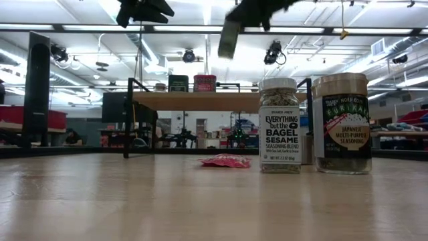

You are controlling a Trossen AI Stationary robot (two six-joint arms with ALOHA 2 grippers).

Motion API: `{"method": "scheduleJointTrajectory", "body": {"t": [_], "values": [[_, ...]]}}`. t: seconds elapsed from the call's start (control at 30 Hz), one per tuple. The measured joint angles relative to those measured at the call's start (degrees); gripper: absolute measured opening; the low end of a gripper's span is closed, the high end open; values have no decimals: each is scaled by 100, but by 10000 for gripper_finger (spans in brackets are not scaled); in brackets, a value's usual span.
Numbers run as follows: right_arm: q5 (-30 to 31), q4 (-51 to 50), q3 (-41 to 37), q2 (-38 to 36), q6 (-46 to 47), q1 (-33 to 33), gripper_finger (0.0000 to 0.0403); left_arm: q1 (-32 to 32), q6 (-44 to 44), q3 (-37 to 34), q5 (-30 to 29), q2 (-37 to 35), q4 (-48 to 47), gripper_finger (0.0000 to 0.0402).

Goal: Shelf spices
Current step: Remove the green seasoning bottle from the shelf

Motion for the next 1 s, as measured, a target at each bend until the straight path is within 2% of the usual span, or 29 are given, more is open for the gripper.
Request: {"method": "scheduleJointTrajectory", "body": {"t": [0.13,0.27,0.57,0.73,1.0], "values": [[-40,-80,1,-329,256,670,202,0,22,0,-2,0,22,158],[20,-243,4,-350,419,1436,202,0,26,0,-2,0,39,158],[1116,-85,-199,636,535,2947,202,1,54,0,-2,0,28,158],[1212,314,-205,1501,819,3286,202,0,173,0,-29,0,28,158],[1218,825,-208,2632,1449,3336,202,1,175,0,-114,0,-5,158]]}}
